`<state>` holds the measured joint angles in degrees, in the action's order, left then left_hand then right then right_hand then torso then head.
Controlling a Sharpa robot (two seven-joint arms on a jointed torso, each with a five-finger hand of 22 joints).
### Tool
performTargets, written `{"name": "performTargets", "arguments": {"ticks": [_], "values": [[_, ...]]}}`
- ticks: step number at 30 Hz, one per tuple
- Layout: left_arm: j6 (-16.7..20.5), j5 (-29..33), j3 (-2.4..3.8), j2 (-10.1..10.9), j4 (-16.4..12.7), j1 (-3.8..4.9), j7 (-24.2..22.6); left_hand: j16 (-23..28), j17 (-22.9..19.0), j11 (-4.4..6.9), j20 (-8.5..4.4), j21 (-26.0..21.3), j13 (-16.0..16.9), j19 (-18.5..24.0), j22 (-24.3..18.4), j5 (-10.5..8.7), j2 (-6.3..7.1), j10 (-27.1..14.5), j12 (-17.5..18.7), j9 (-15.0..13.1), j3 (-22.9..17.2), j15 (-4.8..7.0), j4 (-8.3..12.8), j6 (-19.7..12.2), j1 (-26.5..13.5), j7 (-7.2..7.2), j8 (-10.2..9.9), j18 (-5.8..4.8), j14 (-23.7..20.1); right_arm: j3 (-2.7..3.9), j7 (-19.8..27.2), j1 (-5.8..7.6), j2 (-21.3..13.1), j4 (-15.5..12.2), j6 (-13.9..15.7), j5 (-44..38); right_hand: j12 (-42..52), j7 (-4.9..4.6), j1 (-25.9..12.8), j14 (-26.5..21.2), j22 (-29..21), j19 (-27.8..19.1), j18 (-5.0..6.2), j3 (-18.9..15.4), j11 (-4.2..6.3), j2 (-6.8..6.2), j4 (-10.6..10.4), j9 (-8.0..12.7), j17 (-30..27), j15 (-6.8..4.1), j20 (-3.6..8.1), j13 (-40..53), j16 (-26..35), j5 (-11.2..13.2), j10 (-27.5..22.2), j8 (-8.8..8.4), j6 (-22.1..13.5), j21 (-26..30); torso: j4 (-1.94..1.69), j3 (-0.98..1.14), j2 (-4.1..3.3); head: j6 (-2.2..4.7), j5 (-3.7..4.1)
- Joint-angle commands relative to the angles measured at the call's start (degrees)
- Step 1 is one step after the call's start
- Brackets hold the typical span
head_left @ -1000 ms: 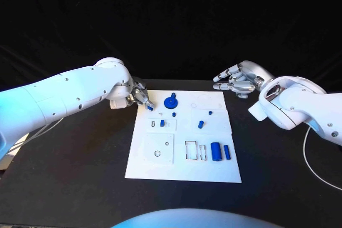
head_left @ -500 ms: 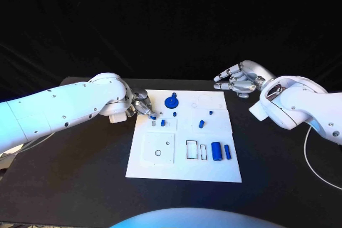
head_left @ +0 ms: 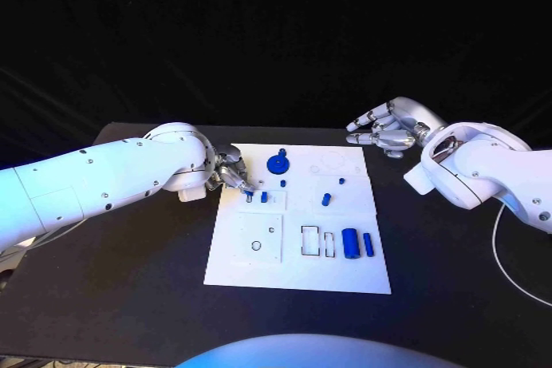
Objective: Assemble the parts on the task board
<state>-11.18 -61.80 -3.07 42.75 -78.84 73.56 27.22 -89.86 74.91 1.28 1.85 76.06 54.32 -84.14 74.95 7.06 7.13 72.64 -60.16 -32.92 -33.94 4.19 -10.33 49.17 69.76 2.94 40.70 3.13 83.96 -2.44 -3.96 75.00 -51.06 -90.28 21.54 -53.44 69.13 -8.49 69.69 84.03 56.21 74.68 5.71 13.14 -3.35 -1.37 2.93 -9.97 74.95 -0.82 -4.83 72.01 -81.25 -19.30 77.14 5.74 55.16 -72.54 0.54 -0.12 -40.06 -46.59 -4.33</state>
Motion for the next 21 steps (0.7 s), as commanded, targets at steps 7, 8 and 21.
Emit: {"name": "performTargets", "arguments": {"ticks": [7,8,21], "values": [[-3.4,-1.4,-0.01,-0.4,0.6,-0.44,0.5,-0.1,15.1,0.16,-0.3,0.2,0.1,-0.8,2.9,-0.03,0.12,0.6,-0.5,-0.1,-8.0,0.54,7.6,0.4,-0.2,-0.24,0.1,0.24,6.0,0.01,0.3,-0.04,0.0,0.0,-0.4,0.1,-0.2,-0.02,0.4,3.1,0.0,-0.4,0.75,0.3,0.04,0.14,0.0,-0.1,1.4,-0.31,-0.09,0.0,0.3,-0.4,-0.6,0.32,0.0,0.4,0.04,0.02,0.02,-0.46,-0.26],[-3.6,-1.4,-0.01,-0.4,0.7,-0.45,0.5,-0.1,15.1,0.17,-0.3,0.2,0.2,-0.8,2.9,0.01,0.15,0.6,-0.5,-0.1,-8.0,0.54,7.6,0.5,-0.2,-0.25,0.1,0.23,6.0,0.01,0.3,-0.04,0.0,-0.1,-0.4,0.1,-0.2,-0.02,0.4,3.1,0.0,-0.4,0.75,0.3,0.04,0.14,0.0,-0.1,1.4,-0.31,-0.09,0.0,0.3,-0.4,-0.6,0.32,0.0,0.4,0.04,0.02,0.02,-0.47,-0.24],[-6.3,-1.8,-0.01,-0.5,1.1,-0.49,0.6,-0.1,15.1,0.23,-0.35,0.3,0.4,-0.9,3.0,0.71,0.63,1.0,-0.7,-0.1,-8.5,0.59,7.9,0.8,-0.7,-0.34,0.1,0.22,6.0,0.01,0.3,-0.04,-0.1,-0.1,-0.4,0.2,-0.2,-0.02,0.4,3.1,0.0,-0.4,0.75,0.3,0.04,0.14,0.0,-0.1,1.4,-0.31,-0.09,0.0,0.3,-0.4,-0.6,0.32,0.0,0.4,0.02,0.01,0.01,-0.54,-0.34]]}}
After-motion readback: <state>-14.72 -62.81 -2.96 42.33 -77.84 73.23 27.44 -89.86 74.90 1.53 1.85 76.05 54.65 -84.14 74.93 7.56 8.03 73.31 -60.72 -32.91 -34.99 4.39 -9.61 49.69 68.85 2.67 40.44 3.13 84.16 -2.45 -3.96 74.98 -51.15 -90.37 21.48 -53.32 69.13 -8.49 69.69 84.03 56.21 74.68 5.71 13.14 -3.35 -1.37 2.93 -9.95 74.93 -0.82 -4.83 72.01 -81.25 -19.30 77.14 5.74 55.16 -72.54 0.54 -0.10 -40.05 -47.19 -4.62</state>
